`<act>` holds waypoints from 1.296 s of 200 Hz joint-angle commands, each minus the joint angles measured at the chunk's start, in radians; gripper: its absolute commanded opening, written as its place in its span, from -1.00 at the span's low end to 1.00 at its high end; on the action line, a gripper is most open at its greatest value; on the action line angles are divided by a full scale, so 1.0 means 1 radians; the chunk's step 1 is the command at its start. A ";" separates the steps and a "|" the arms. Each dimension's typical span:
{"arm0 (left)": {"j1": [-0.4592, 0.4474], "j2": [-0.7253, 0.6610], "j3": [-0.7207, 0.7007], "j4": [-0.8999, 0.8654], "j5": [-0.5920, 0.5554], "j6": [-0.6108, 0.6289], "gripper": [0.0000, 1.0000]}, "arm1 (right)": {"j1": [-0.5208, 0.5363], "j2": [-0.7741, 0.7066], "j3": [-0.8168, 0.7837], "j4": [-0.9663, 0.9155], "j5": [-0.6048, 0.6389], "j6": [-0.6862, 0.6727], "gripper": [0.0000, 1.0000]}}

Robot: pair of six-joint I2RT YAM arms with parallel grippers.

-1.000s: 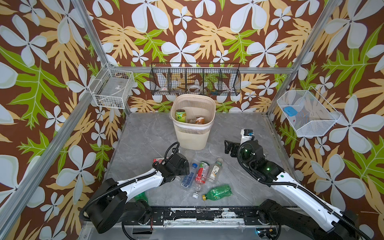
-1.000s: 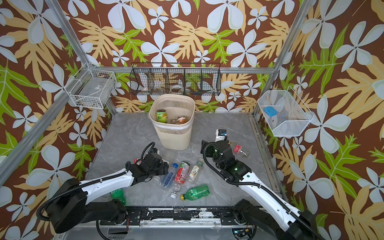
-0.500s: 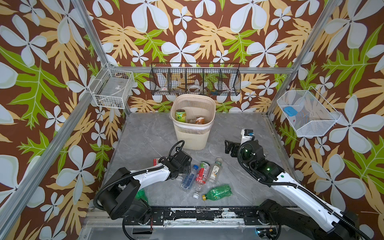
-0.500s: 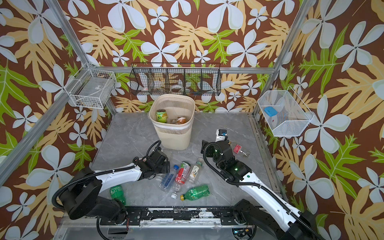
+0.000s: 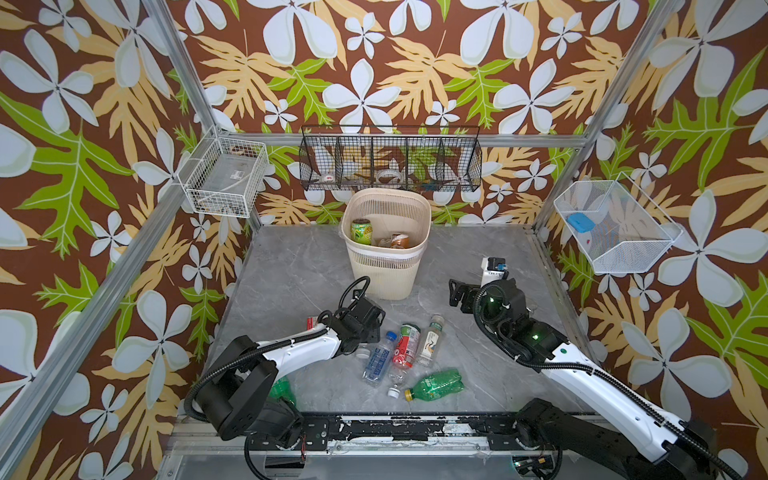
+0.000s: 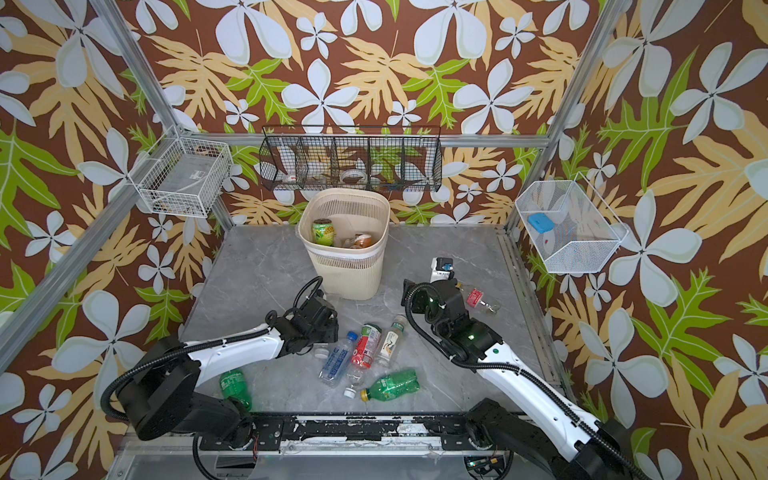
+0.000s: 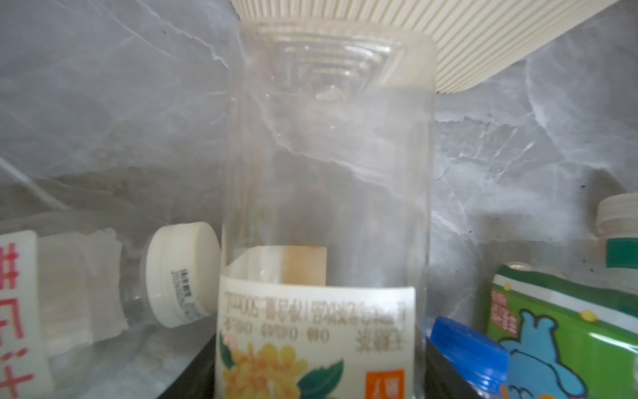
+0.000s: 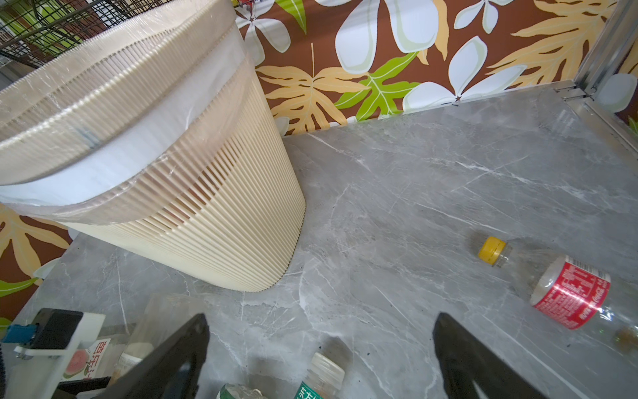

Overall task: Throw the plastic bottles in the bin
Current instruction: Pick up the plastic bottle from the center of the table, then throw the plastic bottle into the trash bin.

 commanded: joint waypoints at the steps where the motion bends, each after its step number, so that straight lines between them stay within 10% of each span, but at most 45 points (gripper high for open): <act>1: -0.001 -0.062 0.003 -0.010 -0.036 0.010 0.14 | 0.000 -0.004 0.006 0.014 0.015 -0.003 0.99; 131: 0.008 -0.726 -0.256 0.162 -0.179 -0.060 -0.02 | -0.002 0.000 -0.008 0.028 -0.003 0.014 0.99; 194: 0.008 -0.726 -0.068 0.121 -0.201 0.060 -0.03 | -0.002 -0.031 -0.013 0.009 0.014 0.010 0.99; 259: 0.008 -0.399 0.348 0.239 -0.104 0.223 -0.04 | -0.002 -0.045 -0.015 0.001 0.025 0.008 0.99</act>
